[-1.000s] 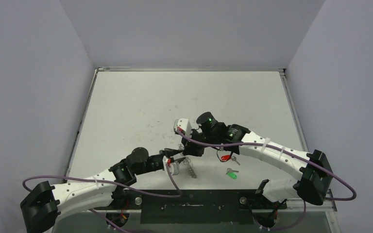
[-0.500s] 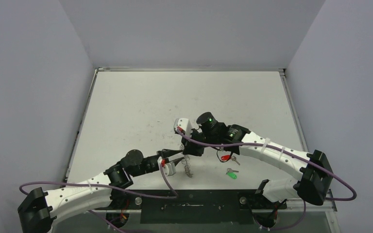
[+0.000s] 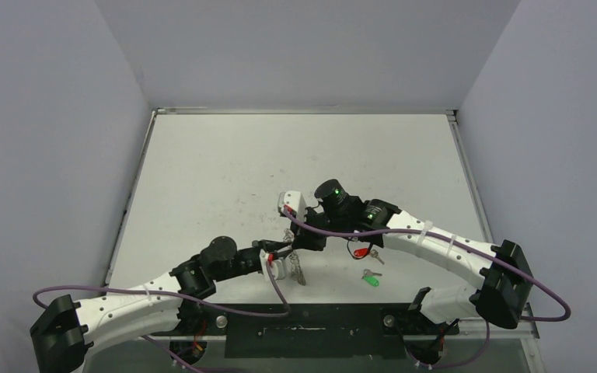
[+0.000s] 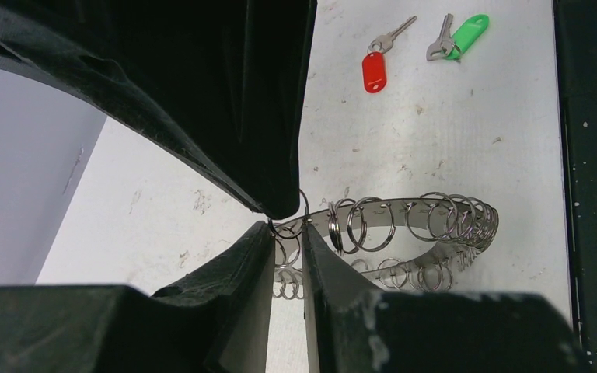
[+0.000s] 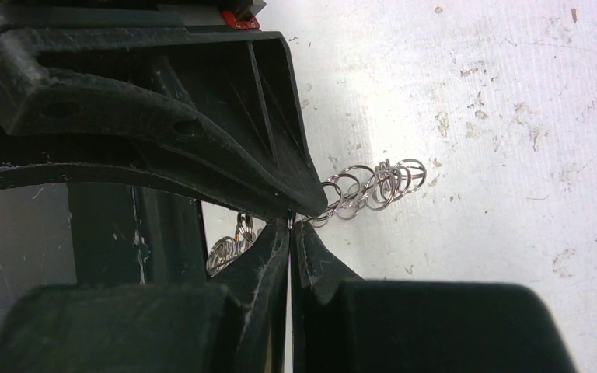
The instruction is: Put the keys on the keyring
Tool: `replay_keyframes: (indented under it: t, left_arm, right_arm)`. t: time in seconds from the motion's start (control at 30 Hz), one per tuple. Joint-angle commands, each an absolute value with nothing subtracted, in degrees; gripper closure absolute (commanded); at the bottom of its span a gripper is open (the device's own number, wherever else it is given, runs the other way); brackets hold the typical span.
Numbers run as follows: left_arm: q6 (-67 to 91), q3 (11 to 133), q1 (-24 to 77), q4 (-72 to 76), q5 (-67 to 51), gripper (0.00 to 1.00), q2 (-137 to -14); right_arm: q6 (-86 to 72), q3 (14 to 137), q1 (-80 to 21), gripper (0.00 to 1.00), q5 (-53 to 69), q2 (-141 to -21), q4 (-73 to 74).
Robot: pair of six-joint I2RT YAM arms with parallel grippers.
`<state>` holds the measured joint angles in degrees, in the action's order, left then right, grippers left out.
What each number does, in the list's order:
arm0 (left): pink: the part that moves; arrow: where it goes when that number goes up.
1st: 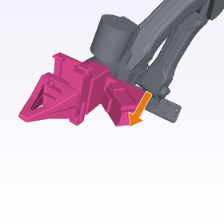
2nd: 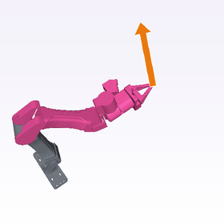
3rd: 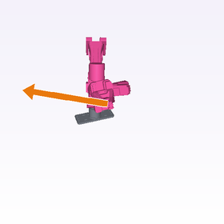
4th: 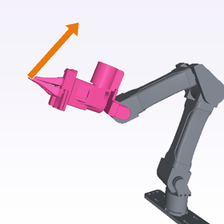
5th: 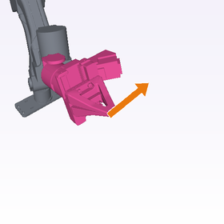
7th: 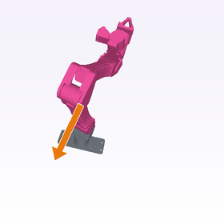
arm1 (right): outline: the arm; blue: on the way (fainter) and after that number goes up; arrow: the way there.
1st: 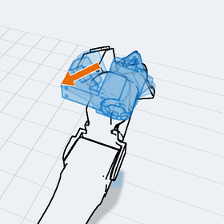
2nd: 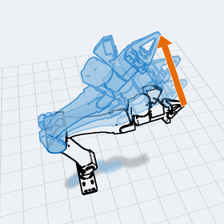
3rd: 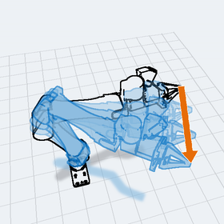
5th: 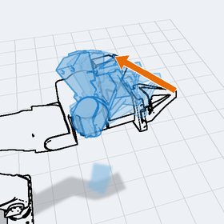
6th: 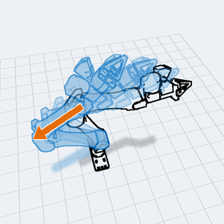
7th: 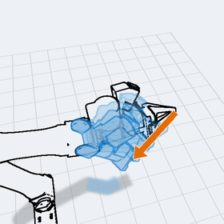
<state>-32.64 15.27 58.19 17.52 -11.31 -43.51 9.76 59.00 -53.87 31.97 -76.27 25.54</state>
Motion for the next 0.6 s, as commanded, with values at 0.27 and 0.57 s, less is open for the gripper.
replay_keyframes:
  t: [0.27, 0.57]
  left_arm:
    - [-31.48, 18.93, 58.53, 19.3, -13.27, 1.0, -44.24]
    - [-30.72, 19.2, 58.53, 20.54, -13.79, 0.82, -44.51]
  right_arm:
    - [10.72, 59.8, -54.54, 1.0, 32.99, -74.8, 23.61]
    - [10.9, 59.87, -54.84, 1.0, 32.65, -74.81, 23.88]
